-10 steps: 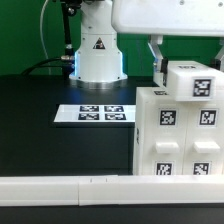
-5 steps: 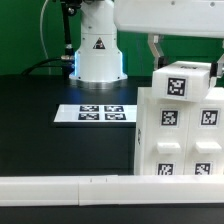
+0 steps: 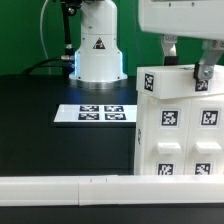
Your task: Assemble cabinet
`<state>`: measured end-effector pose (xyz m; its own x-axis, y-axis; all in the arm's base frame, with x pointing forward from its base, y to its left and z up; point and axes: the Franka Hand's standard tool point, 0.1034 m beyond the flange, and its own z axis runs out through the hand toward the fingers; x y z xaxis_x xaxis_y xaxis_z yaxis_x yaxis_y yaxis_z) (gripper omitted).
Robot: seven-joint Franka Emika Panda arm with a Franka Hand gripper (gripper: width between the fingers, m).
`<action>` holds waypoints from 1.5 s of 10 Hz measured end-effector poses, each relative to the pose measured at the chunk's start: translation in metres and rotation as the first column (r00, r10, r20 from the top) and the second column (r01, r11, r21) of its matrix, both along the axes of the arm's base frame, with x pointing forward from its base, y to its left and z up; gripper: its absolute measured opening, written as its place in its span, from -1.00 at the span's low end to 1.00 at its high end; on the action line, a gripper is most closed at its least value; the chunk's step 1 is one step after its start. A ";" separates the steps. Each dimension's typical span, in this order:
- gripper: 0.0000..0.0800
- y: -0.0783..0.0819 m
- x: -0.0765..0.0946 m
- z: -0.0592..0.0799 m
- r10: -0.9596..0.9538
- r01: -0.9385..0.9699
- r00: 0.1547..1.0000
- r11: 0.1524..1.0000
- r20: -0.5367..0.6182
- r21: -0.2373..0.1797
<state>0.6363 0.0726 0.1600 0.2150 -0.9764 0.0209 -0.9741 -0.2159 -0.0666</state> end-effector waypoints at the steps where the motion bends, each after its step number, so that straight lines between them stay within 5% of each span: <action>1: 0.39 0.000 0.001 0.001 -0.088 0.088 0.996 0.996 0.005 0.015; 6: 0.39 0.000 0.001 0.002 -0.305 0.305 0.952 0.952 0.002 0.032; 7: 0.63 0.000 0.001 0.001 -0.293 0.293 0.956 0.956 0.001 0.030; 8: 0.63 0.001 -0.001 0.002 -0.217 0.218 0.976 0.976 -0.015 0.024; 9: 0.92 0.003 -0.002 0.013 -0.108 0.110 0.993 0.994 -0.052 0.025; 11: 0.98 0.008 -0.005 0.026 0.234 -0.231 0.969 0.972 -0.077 0.040; 15: 0.99 0.008 -0.007 0.025 0.526 -0.524 0.846 0.851 -0.085 0.043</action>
Offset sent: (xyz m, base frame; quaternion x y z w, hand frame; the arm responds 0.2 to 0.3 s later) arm 0.0020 -0.0009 -0.0022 0.0204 0.0060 0.2078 0.9779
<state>0.6288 0.0805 0.1846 0.6957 -0.7173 -0.0395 -0.7176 -0.6964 0.0075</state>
